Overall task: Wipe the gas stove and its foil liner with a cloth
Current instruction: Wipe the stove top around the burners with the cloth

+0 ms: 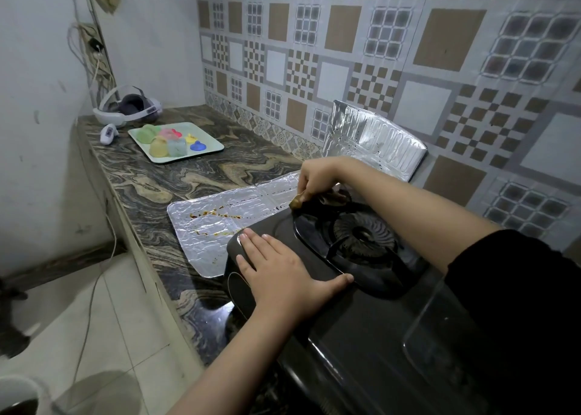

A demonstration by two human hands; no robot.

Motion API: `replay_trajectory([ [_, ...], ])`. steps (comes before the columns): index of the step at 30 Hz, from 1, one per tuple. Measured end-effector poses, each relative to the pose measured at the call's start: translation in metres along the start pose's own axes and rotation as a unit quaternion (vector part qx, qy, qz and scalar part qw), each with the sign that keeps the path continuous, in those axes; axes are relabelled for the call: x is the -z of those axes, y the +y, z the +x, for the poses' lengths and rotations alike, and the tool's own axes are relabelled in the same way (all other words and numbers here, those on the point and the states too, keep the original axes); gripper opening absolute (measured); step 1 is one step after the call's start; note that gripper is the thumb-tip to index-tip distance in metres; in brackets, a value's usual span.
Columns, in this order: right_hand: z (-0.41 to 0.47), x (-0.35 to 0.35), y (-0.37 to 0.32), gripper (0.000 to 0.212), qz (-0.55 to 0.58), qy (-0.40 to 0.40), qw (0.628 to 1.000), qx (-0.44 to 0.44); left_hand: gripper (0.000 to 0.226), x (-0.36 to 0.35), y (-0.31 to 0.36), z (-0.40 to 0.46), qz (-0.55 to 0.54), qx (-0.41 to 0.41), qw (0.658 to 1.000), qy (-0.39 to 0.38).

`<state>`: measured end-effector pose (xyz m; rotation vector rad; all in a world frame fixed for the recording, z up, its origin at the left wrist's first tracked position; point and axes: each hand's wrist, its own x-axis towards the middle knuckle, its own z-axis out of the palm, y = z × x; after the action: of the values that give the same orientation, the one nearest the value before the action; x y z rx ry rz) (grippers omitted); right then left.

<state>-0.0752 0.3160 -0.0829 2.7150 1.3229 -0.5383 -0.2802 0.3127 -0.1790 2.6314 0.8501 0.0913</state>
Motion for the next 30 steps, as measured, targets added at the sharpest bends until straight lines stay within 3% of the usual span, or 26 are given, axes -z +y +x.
replay_trajectory([
  [3, -0.002, 0.009, 0.008, 0.016, 0.075, 0.029, 0.997, -0.017, 0.159, 0.001, 0.000, -0.001, -0.002, -0.002, 1.000, -0.006],
  [6, -0.002, 0.016, 0.020, 0.010, 0.097, 0.120, 0.987, -0.051, 0.159, 0.001, 0.000, -0.001, -0.001, -0.003, 1.000, -0.011],
  [8, 0.003, 0.012, 0.023, 0.030, 0.040, 0.158, 0.984, -0.077, 0.158, 0.002, 0.000, -0.001, -0.002, -0.001, 1.000, -0.012],
  [12, 0.009, -0.013, 0.002, 0.032, -0.108, 0.150, 0.978, -0.097, 0.158, 0.002, 0.001, -0.001, -0.002, 0.001, 1.000, -0.010],
  [17, 0.014, -0.008, -0.039, 0.025, -0.112, 0.102, 0.984, -0.094, 0.157, 0.002, 0.001, -0.002, -0.006, 0.001, 1.000, -0.010],
  [22, 0.008, -0.012, -0.076, 0.030, -0.108, 0.070, 0.992, -0.007, 0.158, 0.003, 0.000, -0.004, -0.022, 0.001, 1.000, 0.002],
  [25, -0.004, -0.030, -0.091, 0.036, -0.041, 0.049, 0.995, 0.078, 0.156, 0.001, -0.006, -0.009, -0.064, 0.000, 0.997, 0.031],
  [30, -0.026, -0.050, -0.085, 0.020, -0.054, 0.041, 0.989, 0.130, 0.156, -0.002, -0.022, -0.017, -0.084, 0.003, 0.996, 0.009],
])
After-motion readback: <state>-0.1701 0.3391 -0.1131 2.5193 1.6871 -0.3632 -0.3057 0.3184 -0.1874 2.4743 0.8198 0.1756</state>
